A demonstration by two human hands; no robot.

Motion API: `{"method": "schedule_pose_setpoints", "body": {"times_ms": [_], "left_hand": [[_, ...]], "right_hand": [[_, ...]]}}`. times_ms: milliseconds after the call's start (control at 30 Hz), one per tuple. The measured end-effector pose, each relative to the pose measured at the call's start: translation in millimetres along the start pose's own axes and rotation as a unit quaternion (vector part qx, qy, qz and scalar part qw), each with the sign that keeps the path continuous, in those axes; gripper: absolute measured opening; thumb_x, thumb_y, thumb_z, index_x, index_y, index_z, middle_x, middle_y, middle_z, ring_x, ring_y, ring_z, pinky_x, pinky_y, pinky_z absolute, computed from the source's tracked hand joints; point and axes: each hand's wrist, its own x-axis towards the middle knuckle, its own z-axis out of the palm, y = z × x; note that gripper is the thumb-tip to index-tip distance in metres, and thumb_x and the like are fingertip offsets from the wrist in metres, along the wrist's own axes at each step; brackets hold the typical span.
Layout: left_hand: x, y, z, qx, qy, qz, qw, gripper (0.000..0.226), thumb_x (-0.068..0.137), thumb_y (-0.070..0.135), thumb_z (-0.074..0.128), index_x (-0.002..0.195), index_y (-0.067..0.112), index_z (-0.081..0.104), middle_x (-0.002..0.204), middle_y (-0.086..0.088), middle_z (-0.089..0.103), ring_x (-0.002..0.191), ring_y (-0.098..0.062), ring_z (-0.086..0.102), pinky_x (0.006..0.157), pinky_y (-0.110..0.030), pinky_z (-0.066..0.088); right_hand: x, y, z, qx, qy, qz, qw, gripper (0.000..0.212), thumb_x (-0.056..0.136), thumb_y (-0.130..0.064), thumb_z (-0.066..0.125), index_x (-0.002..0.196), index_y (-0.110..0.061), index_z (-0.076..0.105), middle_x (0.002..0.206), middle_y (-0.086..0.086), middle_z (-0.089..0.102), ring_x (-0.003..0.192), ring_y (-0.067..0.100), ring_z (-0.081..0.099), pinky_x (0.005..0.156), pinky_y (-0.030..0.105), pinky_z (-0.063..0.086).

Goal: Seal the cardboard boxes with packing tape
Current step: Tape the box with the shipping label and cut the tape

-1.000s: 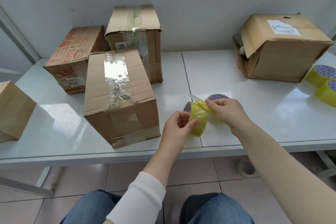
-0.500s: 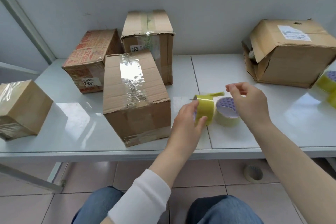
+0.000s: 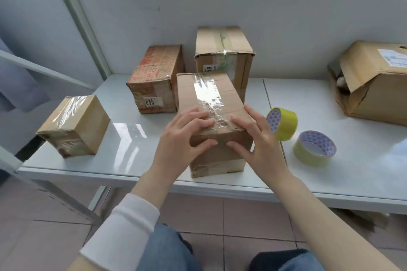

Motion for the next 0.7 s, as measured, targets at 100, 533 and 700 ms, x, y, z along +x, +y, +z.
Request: {"method": "schedule_pose_setpoints", "body": {"times_ms": [100,533,700], "left_hand": [[3.8,1.7,-1.4,0.008,0.008,-0.003,1.000,0.047,0.076,0.055,0.060,0.103,0.018,0.069,0.120,0.005,0.062,0.122,-0.014,0.050,0.104,-0.053,0.037],[52.0,-5.0,-14.8,-0.053,-0.189,-0.151,0.969,0.084,0.064,0.067,0.068,0.137,0.034,0.042,0.158,0.000,0.017,0.146,-0.017,0.006,0.117,-0.038,0.008],[31.7,-3.7,-11.8,-0.330,-0.088,-0.495,0.799,0.107,0.058,0.070,0.072,0.143,0.018,0.034,0.137,-0.003,0.053,0.118,-0.021,0.054,0.103,-0.050,0.042]], "right_hand": [[1.9,3.3,0.4,-0.002,0.004,-0.013,1.000,0.047,0.079,-0.043,0.058,0.121,-0.027,0.047,0.138,0.018,0.043,0.120,0.012,0.040,0.099,0.002,0.025],[-0.2,0.8,5.4,0.028,0.021,0.019,0.999,0.059,0.075,-0.035,0.071,0.126,-0.031,0.041,0.139,0.010,0.041,0.122,0.011,0.042,0.098,0.020,0.039],[-7.2,-5.6,10.6,0.223,-0.047,0.255,0.940,0.082,0.070,-0.019,0.080,0.136,-0.033,0.034,0.118,-0.021,0.055,0.110,0.005,0.056,0.088,0.014,0.046]]}}
